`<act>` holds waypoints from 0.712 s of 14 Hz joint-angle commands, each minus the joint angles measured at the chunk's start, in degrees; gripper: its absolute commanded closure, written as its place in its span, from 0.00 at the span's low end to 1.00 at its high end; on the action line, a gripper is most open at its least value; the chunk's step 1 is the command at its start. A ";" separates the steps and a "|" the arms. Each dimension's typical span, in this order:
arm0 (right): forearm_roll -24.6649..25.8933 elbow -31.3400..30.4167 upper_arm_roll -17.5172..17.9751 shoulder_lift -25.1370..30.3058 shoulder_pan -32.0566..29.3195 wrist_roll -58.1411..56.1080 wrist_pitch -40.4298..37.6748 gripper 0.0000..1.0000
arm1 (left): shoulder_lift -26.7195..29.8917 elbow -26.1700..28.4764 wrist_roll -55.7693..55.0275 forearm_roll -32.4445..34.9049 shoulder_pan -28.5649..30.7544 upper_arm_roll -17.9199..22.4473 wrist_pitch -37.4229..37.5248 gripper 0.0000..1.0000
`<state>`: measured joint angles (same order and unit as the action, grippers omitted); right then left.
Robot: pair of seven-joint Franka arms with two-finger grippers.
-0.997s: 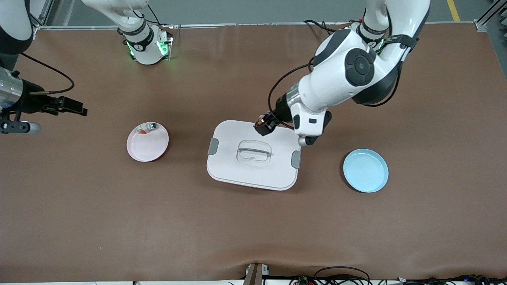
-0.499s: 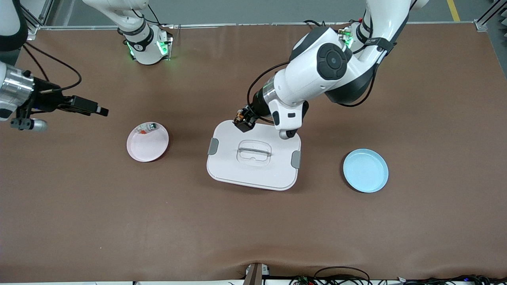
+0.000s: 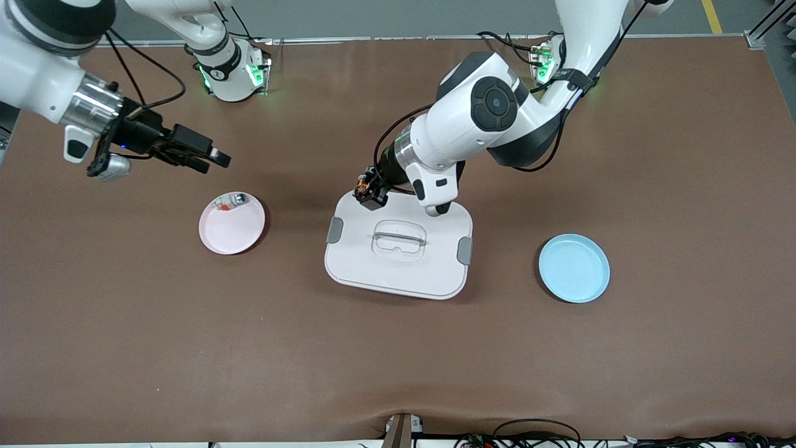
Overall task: Transfer orange switch to right arm and place
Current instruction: 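Hold the switch with the left gripper while the right gripper reaches it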
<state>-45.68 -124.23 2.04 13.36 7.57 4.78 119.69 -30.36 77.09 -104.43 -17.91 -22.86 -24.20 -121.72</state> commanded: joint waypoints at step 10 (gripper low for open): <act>-15.23 -6.55 -0.37 -1.57 21.60 7.08 26.72 0.00 | -1.36 -3.00 -3.15 -0.02 -1.14 0.65 -0.19 1.00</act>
<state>-58.87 -130.21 2.32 12.74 26.36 11.26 143.38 -30.56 76.07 -106.85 -17.91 -22.89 -24.01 -121.78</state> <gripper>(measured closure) 0.000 0.278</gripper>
